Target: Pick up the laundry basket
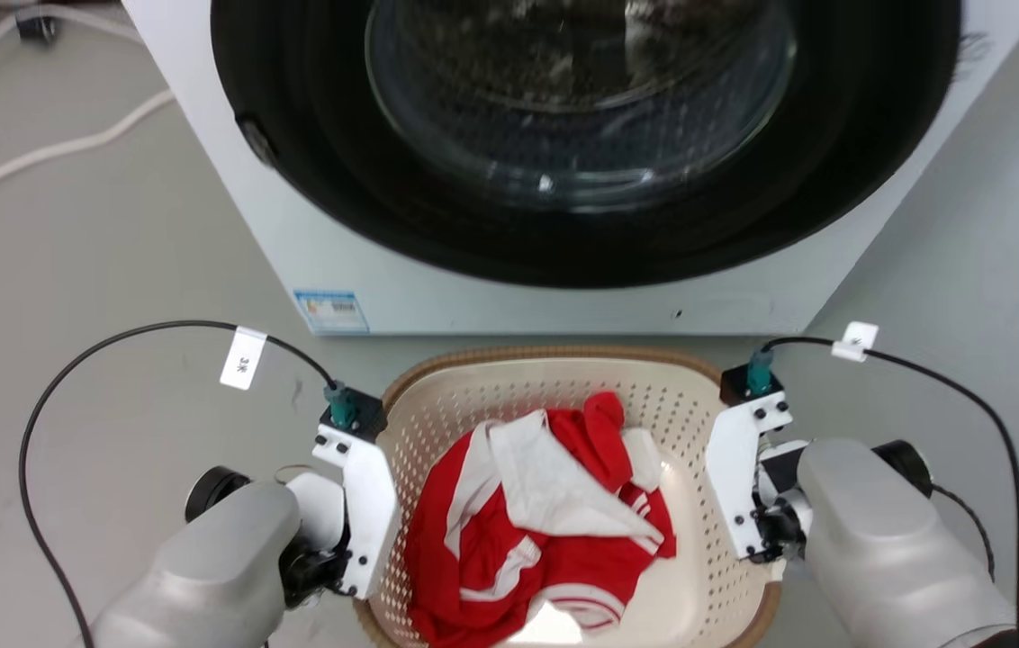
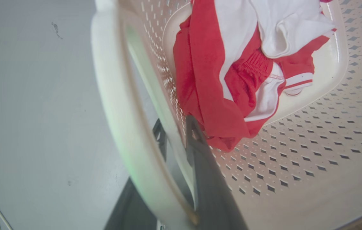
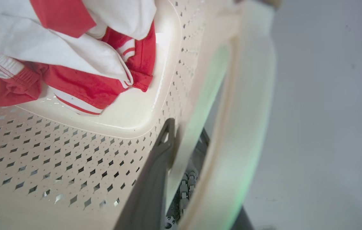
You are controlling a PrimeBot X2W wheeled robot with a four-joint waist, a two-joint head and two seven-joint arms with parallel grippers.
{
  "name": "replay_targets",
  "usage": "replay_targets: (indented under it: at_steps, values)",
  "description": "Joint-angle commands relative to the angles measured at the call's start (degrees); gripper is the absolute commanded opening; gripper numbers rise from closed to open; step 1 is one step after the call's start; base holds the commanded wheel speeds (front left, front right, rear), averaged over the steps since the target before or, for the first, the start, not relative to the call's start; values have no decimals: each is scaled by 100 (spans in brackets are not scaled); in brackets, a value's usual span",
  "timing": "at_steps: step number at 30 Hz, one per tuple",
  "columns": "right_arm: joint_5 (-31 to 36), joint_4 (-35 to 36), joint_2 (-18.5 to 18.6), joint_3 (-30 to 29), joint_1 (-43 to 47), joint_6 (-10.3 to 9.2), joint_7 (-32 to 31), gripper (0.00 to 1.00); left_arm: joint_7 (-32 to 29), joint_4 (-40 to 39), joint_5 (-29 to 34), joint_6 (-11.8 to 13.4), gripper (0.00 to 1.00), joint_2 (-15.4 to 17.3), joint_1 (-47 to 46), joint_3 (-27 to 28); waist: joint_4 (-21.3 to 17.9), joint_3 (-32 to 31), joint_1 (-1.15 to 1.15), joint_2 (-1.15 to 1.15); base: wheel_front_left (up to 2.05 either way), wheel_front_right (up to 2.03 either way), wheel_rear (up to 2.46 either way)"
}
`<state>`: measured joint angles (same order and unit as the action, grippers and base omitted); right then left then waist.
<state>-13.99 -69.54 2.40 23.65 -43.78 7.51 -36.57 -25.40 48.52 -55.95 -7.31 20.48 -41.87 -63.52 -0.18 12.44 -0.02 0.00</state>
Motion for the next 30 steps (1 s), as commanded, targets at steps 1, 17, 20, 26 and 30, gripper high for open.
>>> replay_targets:
  at_steps: [1, 17, 20, 26, 30]
  values:
    - [3, 32, 86, 146, 87, -4, -93, 0, -46, -16, -21, -20, 0, 131, 68, -70, -140, -320, 2, 0, 0, 0, 0]
    - [-962, 179, 233, 1028, 499, -3, -607, 0, -182, -10, -629, -15, 0, 294, 485, -624, -220, -1245, 2, 0, 0, 0, 0]
    - [-1048, 219, 290, 1188, 542, -3, -693, 0, -268, -22, -693, -15, 0, 278, 505, -695, -208, -1307, 2, 0, 0, 0, 0]
    - [-1329, 336, 252, 1402, 579, 5, -786, 0, -337, -12, -786, -15, 0, 237, 502, -777, -230, -1427, 2, 0, 0, 0, 0]
    - [-1452, 390, 275, 1544, 537, 5, -827, 0, -355, -22, -806, -15, 0, 264, 476, -821, -248, -1463, 2, 0, 0, 0, 0]
